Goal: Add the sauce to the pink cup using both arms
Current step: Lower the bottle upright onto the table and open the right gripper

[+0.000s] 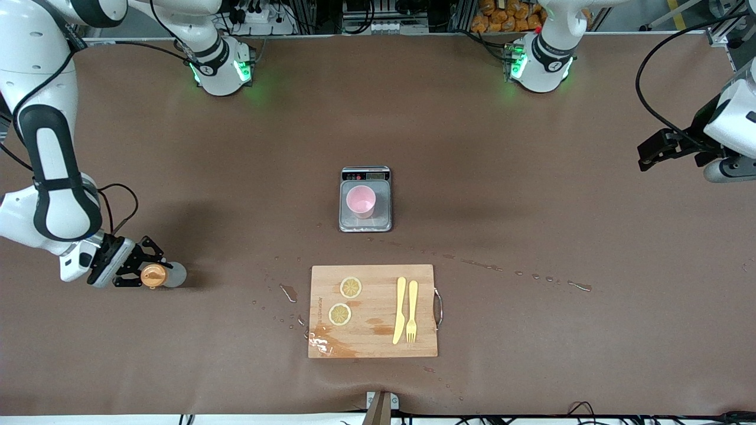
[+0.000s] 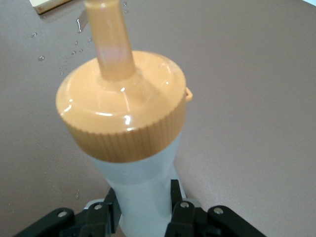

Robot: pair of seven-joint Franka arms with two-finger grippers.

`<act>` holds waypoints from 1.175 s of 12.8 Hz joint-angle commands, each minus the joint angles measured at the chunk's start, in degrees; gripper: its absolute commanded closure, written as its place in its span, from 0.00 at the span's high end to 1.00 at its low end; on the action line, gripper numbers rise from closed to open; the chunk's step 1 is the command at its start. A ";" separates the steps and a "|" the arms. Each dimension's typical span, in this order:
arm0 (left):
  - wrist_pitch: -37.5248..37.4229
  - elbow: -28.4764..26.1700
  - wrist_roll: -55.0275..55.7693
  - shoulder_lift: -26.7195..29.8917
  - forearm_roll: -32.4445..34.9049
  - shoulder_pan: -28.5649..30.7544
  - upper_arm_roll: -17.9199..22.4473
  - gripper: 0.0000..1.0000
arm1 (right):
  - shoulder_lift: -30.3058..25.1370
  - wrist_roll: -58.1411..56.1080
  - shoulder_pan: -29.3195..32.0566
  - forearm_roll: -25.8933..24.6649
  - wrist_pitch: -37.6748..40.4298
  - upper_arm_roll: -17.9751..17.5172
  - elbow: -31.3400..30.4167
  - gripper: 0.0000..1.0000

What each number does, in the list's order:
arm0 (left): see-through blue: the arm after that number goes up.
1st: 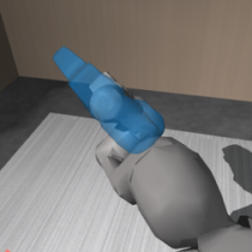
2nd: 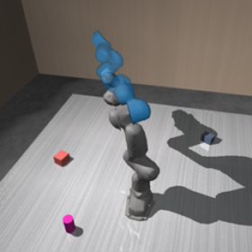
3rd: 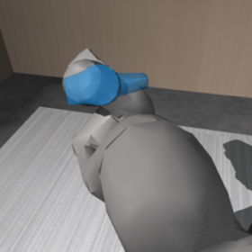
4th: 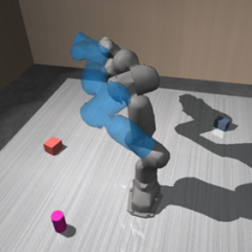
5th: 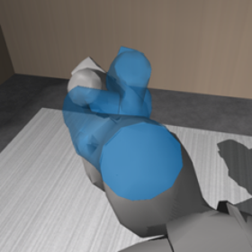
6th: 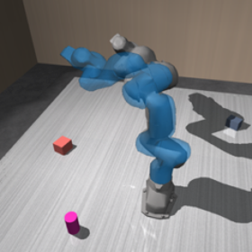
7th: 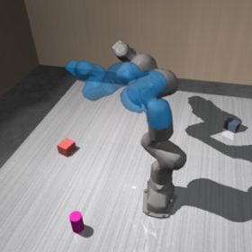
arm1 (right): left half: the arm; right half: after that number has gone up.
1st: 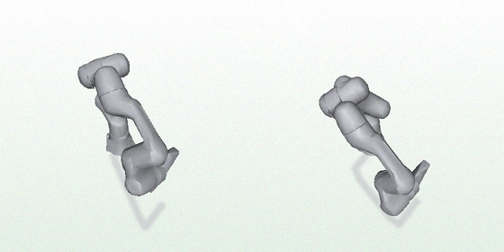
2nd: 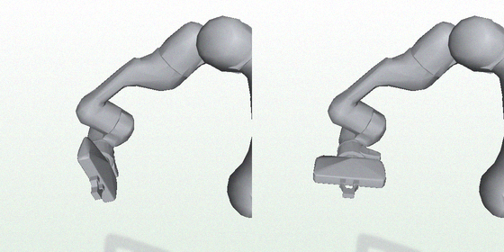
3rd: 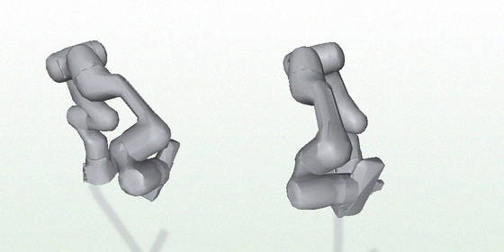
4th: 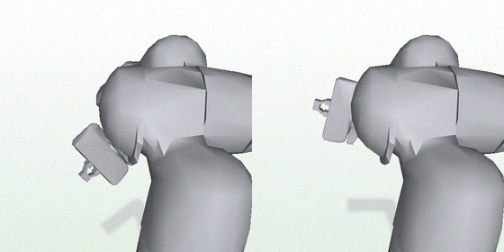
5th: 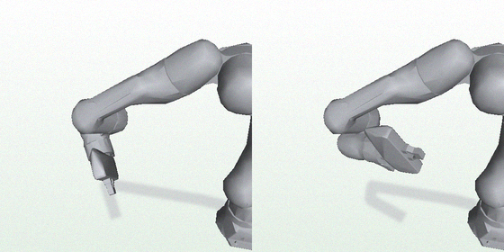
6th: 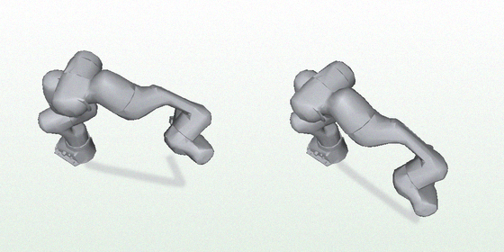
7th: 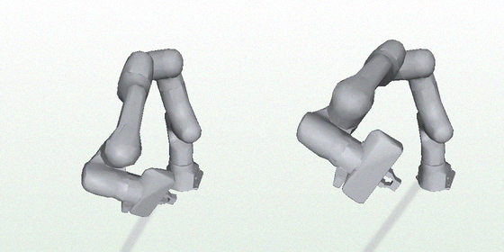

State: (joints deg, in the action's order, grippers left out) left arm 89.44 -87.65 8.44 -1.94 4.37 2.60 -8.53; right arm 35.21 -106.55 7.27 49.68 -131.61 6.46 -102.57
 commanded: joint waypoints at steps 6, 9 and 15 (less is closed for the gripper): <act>0.39 -0.33 -0.35 0.62 -0.15 0.56 -0.78 1.00 | -1.28 -1.03 1.43 -5.01 1.09 0.39 5.18 1.00; 0.39 -0.50 -0.35 0.44 -0.15 0.65 -0.78 1.00 | -3.91 2.56 1.25 -12.65 2.22 2.41 5.63 1.00; 0.39 -0.68 -0.44 0.53 -0.15 0.65 -0.78 1.00 | -9.01 13.43 -0.58 -23.99 11.02 6.10 5.46 1.00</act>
State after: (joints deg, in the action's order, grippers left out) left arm 89.54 -87.88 8.44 -1.95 4.37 2.61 -8.86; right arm 28.50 -98.81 7.68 30.32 -122.03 12.26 -96.26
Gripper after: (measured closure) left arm 0.000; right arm 0.000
